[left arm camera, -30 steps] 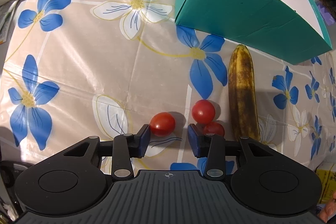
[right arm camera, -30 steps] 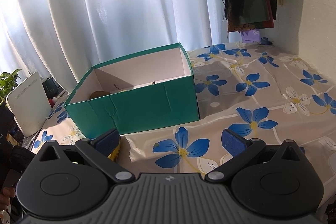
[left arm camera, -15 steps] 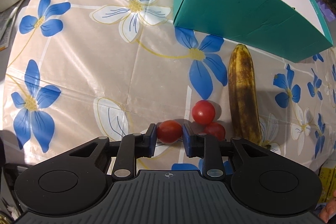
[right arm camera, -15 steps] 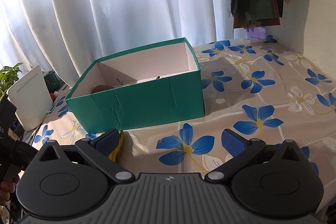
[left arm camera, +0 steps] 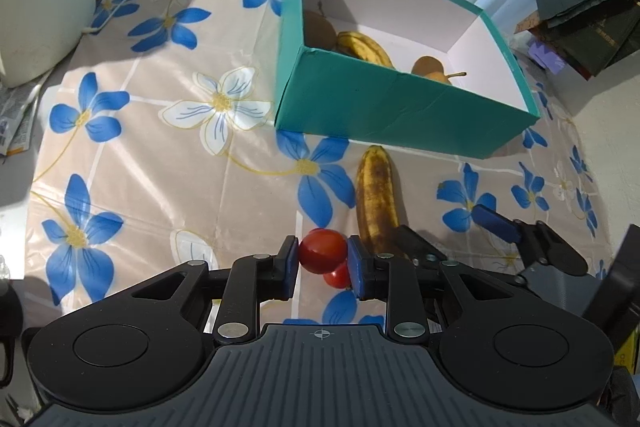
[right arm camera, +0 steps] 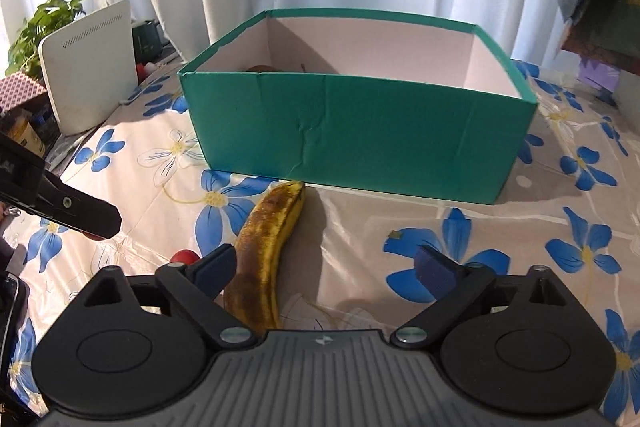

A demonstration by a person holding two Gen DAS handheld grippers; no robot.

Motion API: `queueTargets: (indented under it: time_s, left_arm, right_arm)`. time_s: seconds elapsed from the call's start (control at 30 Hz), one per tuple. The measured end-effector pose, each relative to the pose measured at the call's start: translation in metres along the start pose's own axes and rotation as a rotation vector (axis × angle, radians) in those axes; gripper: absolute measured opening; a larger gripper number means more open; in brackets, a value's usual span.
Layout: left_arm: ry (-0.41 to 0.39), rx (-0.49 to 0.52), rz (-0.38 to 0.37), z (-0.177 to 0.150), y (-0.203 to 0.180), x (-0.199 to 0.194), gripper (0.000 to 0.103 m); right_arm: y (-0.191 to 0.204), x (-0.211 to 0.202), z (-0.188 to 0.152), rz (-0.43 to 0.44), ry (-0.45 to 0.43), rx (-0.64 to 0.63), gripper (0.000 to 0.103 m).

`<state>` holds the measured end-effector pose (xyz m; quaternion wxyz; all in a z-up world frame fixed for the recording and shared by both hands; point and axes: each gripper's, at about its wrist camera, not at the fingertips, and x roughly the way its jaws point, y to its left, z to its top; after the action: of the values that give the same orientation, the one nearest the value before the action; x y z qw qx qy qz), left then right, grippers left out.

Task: Organize fruits
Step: 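Lift the tomato with the left gripper while the right gripper grasps the dark-spotted banana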

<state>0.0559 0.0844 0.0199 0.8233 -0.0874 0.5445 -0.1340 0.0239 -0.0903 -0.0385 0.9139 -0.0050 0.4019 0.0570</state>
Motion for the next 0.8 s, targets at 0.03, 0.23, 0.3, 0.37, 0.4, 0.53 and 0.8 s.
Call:
queueTargets:
  time_s: [0.03, 0.23, 0.3, 0.37, 0.4, 0.53, 0.8]
  left_arm:
    - [-0.005, 0.003, -0.002, 0.0, -0.001, -0.001, 0.029]
    - [-0.022, 0.015, -0.006, -0.002, -0.003, -0.004, 0.029]
    - [-0.026, 0.02, -0.004, -0.003, -0.003, -0.005, 0.029]
    - [-0.027, 0.017, -0.001, -0.003, -0.002, -0.005, 0.029]
    - [-0.025, 0.015, 0.0, -0.003, -0.001, -0.004, 0.029]
    - [-0.019, 0.008, 0.001, -0.003, 0.002, -0.003, 0.029]
    - [-0.007, 0.0, -0.003, -0.002, 0.004, -0.001, 0.03]
  right_arm:
    - [0.002, 0.004, 0.002, 0.003, 0.006, -0.001, 0.091]
    - [0.01, 0.026, 0.011, 0.051, 0.053, -0.006, 0.077]
    - [0.011, 0.032, 0.013, 0.059, 0.067, -0.001, 0.075]
    - [0.013, 0.037, 0.013, 0.067, 0.083, 0.001, 0.071]
    - [0.013, 0.039, 0.013, 0.072, 0.09, 0.0, 0.067]
    - [0.017, 0.048, 0.013, 0.096, 0.12, 0.0, 0.054]
    - [0.023, 0.053, 0.013, 0.121, 0.13, -0.015, 0.039]
